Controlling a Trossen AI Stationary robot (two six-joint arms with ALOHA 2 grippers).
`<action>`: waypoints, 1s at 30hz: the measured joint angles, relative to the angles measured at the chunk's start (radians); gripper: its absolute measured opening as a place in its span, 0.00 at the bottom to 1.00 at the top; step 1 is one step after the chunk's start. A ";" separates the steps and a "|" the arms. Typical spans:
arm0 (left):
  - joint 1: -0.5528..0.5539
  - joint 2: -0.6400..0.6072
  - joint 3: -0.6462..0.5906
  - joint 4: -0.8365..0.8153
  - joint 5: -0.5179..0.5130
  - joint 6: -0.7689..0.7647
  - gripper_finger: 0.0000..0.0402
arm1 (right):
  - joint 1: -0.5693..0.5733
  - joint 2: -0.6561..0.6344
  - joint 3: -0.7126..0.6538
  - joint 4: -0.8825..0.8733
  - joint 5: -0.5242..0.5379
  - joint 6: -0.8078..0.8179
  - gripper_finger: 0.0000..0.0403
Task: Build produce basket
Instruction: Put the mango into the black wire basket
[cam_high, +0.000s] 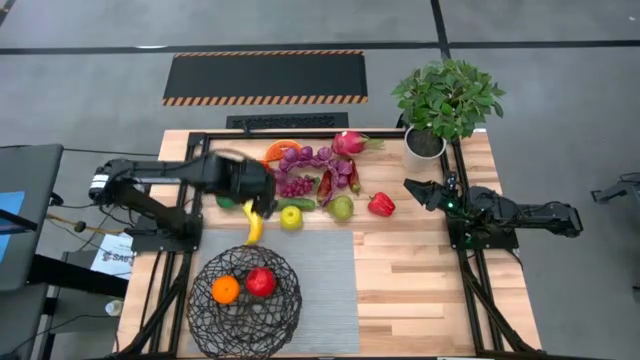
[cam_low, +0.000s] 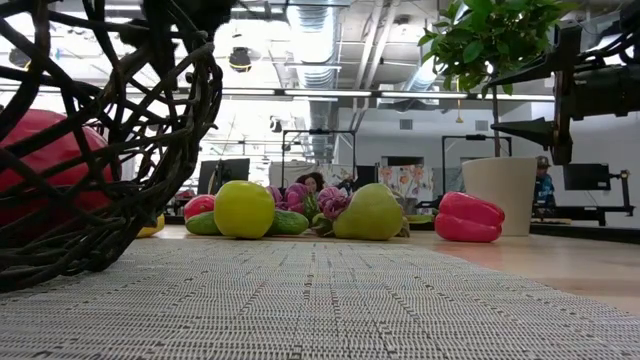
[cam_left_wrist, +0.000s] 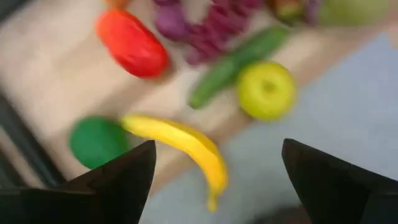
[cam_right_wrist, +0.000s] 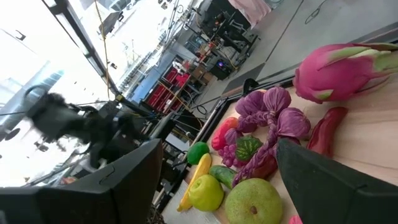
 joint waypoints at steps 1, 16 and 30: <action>0.043 0.000 -0.007 0.007 0.001 0.043 0.83 | 0.000 0.000 0.000 0.000 0.000 0.000 0.83; 0.557 0.002 -0.284 0.400 0.122 0.061 0.83 | 0.000 0.000 0.000 0.000 0.000 -0.002 0.83; 0.524 0.089 -0.348 0.538 0.066 -0.113 0.83 | 0.002 0.000 0.000 0.001 0.000 0.005 0.83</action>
